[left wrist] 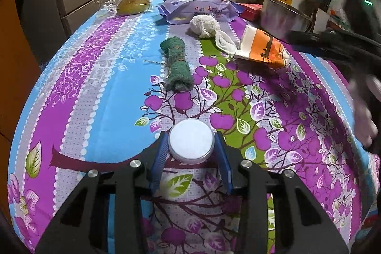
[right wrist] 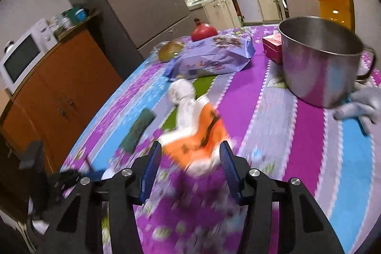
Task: Collect trash
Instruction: 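Grasp the white round lid with the left tool while the right tool grasps the orange-white paper bag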
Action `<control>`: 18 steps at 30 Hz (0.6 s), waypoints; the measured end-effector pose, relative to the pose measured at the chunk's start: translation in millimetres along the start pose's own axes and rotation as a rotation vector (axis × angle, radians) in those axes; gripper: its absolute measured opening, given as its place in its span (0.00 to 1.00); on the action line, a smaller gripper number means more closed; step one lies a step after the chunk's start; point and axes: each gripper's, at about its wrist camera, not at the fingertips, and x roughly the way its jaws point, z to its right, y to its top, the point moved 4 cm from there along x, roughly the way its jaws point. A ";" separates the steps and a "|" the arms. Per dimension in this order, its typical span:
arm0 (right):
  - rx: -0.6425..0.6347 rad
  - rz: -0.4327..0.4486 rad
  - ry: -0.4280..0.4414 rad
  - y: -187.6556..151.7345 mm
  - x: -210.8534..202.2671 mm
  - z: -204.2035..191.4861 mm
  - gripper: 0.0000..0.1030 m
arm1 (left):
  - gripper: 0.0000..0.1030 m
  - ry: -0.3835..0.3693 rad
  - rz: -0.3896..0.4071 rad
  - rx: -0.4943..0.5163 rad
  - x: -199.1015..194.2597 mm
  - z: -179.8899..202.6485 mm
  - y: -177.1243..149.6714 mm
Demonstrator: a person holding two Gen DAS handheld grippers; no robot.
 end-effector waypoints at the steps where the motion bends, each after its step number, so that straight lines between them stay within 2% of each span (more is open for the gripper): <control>1: 0.009 -0.012 0.007 4.4 8.7 3.7 0.51 | 0.37 -0.002 0.000 -0.001 0.1 -0.2 0.4; 4: 0.018 -0.031 0.002 11.8 27.7 14.5 0.58 | 0.37 -0.001 0.000 0.002 0.8 0.9 0.8; 7: 0.001 -0.050 -0.025 14.6 42.0 21.9 0.58 | 0.37 0.002 0.000 0.007 1.7 1.8 1.1; 11: 0.038 0.003 0.001 19.9 38.0 28.2 0.58 | 0.37 -0.003 0.002 0.004 1.5 1.4 1.1; 16: 0.002 -0.067 0.003 12.5 55.8 21.9 0.58 | 0.37 -0.008 0.003 0.002 1.5 1.6 1.2; 18: 0.001 -0.066 0.004 11.6 57.6 20.9 0.58 | 0.37 -0.007 0.003 0.002 1.5 2.2 1.2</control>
